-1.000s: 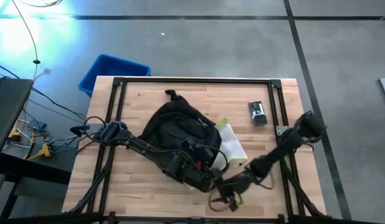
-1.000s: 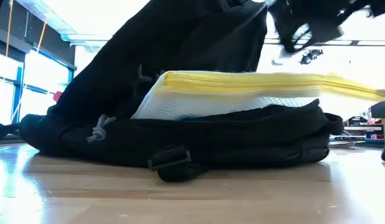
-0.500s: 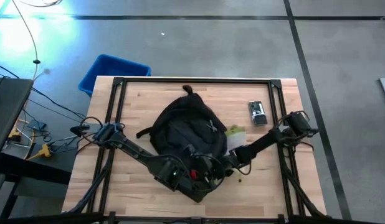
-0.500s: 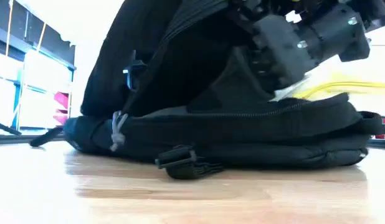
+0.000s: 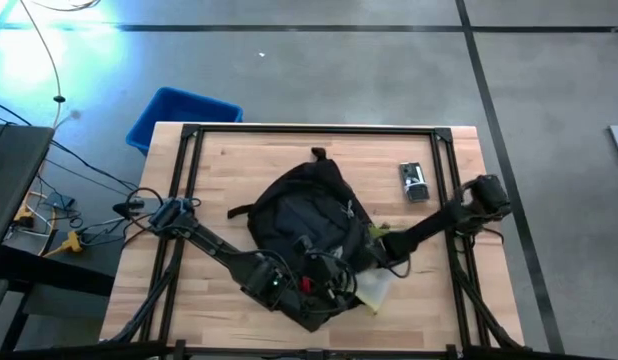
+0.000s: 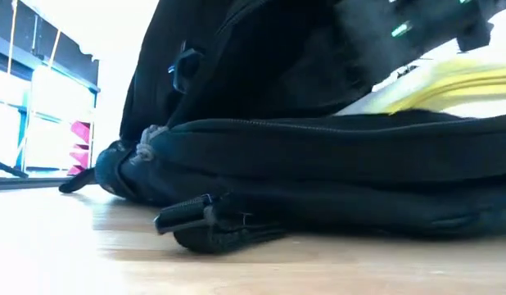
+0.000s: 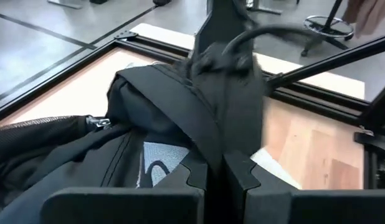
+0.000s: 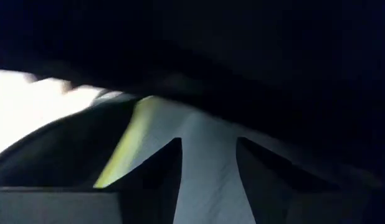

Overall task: Unpack backpack
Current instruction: Put the yellow zip bag into the black backpack

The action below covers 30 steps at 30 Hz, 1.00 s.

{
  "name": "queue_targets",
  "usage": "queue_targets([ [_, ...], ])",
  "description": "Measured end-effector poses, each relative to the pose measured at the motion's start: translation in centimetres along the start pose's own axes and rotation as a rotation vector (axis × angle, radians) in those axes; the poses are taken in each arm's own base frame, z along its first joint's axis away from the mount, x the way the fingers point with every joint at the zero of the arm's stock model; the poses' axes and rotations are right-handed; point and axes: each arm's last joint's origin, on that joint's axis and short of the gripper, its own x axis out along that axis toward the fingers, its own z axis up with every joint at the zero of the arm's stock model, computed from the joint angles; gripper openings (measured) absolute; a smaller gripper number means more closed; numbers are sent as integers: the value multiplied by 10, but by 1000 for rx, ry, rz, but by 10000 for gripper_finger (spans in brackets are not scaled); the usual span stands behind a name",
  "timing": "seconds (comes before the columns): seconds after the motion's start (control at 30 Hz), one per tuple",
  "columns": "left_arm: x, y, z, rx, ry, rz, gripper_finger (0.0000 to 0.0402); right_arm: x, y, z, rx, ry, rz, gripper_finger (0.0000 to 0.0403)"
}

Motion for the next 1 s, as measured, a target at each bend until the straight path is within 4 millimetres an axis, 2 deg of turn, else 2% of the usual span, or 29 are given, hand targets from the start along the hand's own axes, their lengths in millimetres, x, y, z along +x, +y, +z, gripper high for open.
queue_targets([
  [0.17,2,2,-5,39,14,25,0,-42,34,6,-84,70,151,138],
  [0.33,6,7,-6,33,27,65,0,-84,58,6,-132,127,245,138],
  [0.5,8,12,-7,22,40,94,0,-127,63,5,4,242,280,138],
  [0.6,9,12,-7,19,39,96,0,-141,59,-5,91,363,222,138],
  [0.7,9,12,-6,14,30,100,0,-140,57,-19,105,455,130,138],
  [0.8,9,11,-6,10,23,102,0,-122,61,-31,79,481,79,138],
  [0.93,11,10,-8,3,17,109,0,-79,63,-37,86,427,95,138],
  [1.0,15,9,-9,0,12,109,0,-54,58,-40,79,388,97,138],
])
